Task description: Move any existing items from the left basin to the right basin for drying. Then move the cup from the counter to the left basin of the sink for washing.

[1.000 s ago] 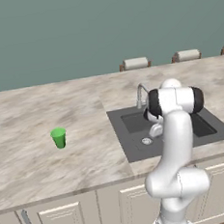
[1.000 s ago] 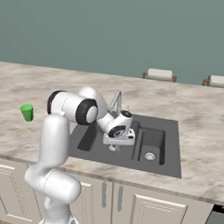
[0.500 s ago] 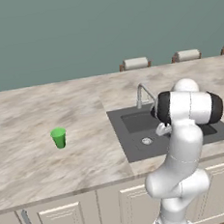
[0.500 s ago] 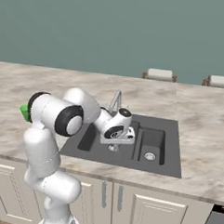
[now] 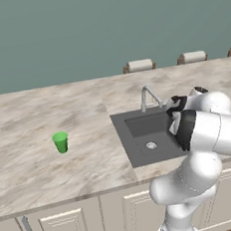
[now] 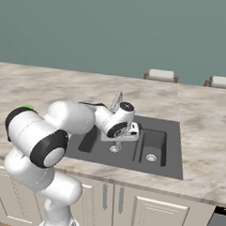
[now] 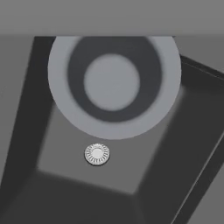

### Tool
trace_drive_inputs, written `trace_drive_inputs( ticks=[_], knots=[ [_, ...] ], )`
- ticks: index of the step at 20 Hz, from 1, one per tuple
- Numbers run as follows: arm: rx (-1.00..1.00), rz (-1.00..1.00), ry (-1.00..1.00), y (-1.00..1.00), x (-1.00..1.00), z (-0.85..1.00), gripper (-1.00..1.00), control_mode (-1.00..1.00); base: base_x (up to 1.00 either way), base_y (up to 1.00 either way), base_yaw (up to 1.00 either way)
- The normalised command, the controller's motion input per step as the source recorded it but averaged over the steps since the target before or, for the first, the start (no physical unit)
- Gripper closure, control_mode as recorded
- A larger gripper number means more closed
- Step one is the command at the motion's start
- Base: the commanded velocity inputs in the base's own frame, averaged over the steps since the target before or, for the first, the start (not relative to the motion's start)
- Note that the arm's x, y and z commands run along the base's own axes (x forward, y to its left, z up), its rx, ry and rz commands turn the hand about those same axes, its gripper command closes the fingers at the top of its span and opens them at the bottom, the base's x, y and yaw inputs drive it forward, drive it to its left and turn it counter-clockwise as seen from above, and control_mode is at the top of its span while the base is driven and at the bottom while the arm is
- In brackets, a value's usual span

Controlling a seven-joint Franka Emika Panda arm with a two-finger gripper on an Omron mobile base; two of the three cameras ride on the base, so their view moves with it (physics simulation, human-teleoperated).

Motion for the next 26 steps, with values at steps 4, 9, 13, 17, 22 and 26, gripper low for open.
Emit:
trace_drive_inputs(
  ticks=[4, 9, 13, 17, 22, 26],
  knots=[
    [0.00, -0.01, 0.00, -0.30, -0.08, 0.60, 1.00, -1.00, 0.00, 0.00, 0.00],
    [0.00, -0.04, 0.01, -0.40, 0.01, 0.26, 1.00, -1.00, 0.00, 0.00, 0.00],
    [0.00, -0.04, 0.02, -0.42, 0.02, 0.00, 1.00, -1.00, 0.00, 0.00, 0.00],
    [0.00, -0.05, 0.00, -0.47, 0.00, 0.00, 1.00, -1.00, 0.00, 0.00, 0.00],
    [-0.02, -0.01, 0.03, -0.36, 0.10, -0.08, 1.00, -1.00, 0.00, 0.00, 0.00],
    [-0.01, 0.00, 0.03, -0.21, 0.21, -0.36, 1.00, -1.00, 0.00, 0.00, 0.00]
  ],
)
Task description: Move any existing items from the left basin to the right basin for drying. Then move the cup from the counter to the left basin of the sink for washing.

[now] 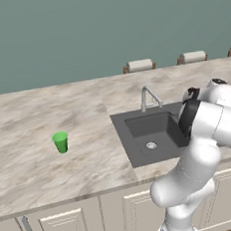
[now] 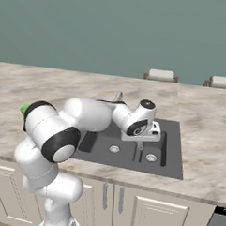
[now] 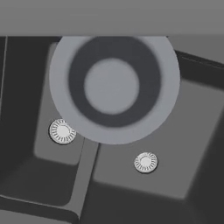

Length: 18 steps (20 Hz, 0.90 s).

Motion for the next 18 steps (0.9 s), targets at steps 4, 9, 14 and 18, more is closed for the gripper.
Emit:
trace_drive_inputs(
  ticks=[4, 9, 14, 18],
  knots=[
    [0.00, 0.00, 0.00, -0.19, 0.17, -0.37, 1.00, -1.00, 0.00, 0.00, 0.00],
    [0.00, 0.00, 0.00, -0.14, 0.26, -0.31, 1.00, -1.00, 0.00, 0.00, 0.00],
    [0.00, 0.00, 0.00, -0.12, 0.32, -0.30, 1.00, -1.00, 0.00, 0.00, 0.00],
    [0.01, 0.00, 0.00, -0.22, 0.18, -0.27, 1.00, -1.00, 0.00, 0.00, 0.00]
  ],
)
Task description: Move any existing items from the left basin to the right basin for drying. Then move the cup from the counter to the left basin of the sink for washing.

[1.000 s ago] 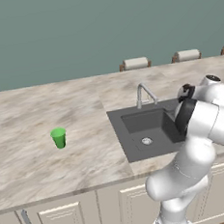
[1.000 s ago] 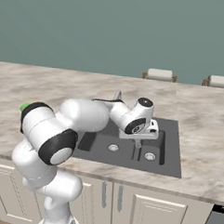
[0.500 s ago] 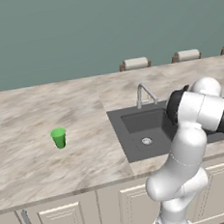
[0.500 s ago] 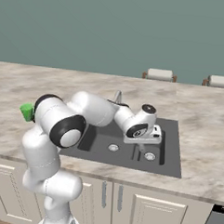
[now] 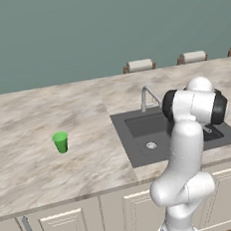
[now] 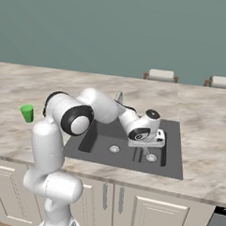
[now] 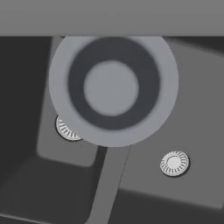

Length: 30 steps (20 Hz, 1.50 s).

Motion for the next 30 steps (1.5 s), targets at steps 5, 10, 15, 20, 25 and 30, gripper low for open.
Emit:
trace_drive_inputs(
  ticks=[5, 10, 15, 20, 25, 30],
  knots=[
    [0.03, 0.00, 0.00, -0.22, 0.10, -0.30, 1.00, -1.00, 0.00, 0.00, 0.00],
    [0.03, 0.01, 0.01, -0.03, 0.10, -0.26, 1.00, -1.00, 0.00, 0.00, 0.00],
    [0.04, 0.02, 0.01, 0.00, 0.09, -0.21, 1.00, -1.00, 0.00, 0.00, 0.00],
    [0.03, 0.02, 0.02, 0.00, 0.12, -0.26, 1.00, -1.00, 0.00, 0.00, 0.00],
    [0.02, 0.02, 0.04, 0.00, 0.12, -0.29, 1.00, -1.00, 0.00, 0.00, 0.00],
    [0.02, 0.02, 0.04, 0.00, 0.05, -0.37, 1.00, -1.00, 0.00, 0.00, 0.00]
  ],
)
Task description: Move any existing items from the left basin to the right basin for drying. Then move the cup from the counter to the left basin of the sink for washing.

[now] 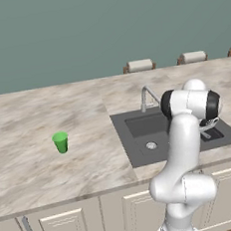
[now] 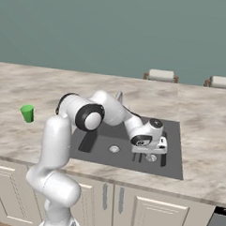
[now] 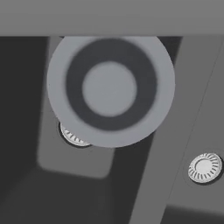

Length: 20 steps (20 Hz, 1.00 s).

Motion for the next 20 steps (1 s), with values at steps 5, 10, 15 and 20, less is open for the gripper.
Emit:
trace_drive_inputs(
  ticks=[5, 10, 15, 20],
  knots=[
    [0.02, 0.03, 0.05, 0.00, 0.07, -0.36, -1.00, -1.00, 0.00, 0.00, 0.00],
    [0.05, 0.03, 0.03, -0.02, 0.12, -0.18, -1.00, -1.00, 0.00, 0.00, 0.00],
    [0.07, 0.04, 0.03, -0.06, 0.03, -0.09, -1.00, -1.00, 0.00, 0.00, 0.00],
    [0.07, 0.04, 0.01, -0.05, 0.00, 0.00, -1.00, -1.00, 0.00, 0.00, 0.00]
  ],
)
